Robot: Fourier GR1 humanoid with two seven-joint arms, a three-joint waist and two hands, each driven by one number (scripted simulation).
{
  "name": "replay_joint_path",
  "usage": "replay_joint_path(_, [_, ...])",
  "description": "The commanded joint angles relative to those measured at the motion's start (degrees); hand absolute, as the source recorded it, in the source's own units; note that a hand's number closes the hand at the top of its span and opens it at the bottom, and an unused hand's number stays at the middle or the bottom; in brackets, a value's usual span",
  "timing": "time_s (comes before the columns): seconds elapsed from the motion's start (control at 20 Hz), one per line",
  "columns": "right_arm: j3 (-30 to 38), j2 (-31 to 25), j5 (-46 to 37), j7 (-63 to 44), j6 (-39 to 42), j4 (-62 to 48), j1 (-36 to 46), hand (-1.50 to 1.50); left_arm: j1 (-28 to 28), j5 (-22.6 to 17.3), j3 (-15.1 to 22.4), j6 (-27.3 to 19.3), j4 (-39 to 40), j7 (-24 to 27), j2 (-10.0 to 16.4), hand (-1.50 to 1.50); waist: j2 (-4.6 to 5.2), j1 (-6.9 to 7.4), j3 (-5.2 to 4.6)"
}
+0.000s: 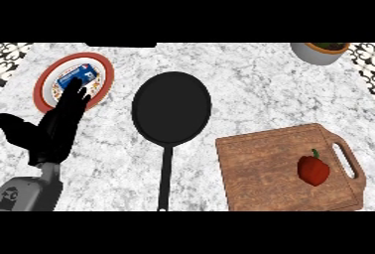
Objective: Pick the bell pepper from the cutting board and place it in the pan
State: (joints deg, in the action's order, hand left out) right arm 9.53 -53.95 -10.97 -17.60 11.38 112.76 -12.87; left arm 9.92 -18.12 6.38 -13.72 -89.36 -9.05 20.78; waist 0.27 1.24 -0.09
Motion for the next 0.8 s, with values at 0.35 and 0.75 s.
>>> replay_joint_path(0.35, [-16.5,0.1,1.1,-20.4,17.4,4.4,8.8,-1.5,-1.0,1.9,-0.2,0.3,1.4,1.2,-2.0,0.0,-0.22,-0.72,0.01])
replay_joint_path(0.75, [-21.2,2.4,-8.2,-27.9,23.2,4.8,14.6,-1.5,1.8,3.4,-1.3,-0.5,-3.6,-6.1,-1.0,0.0,-0.33,-0.85,0.08])
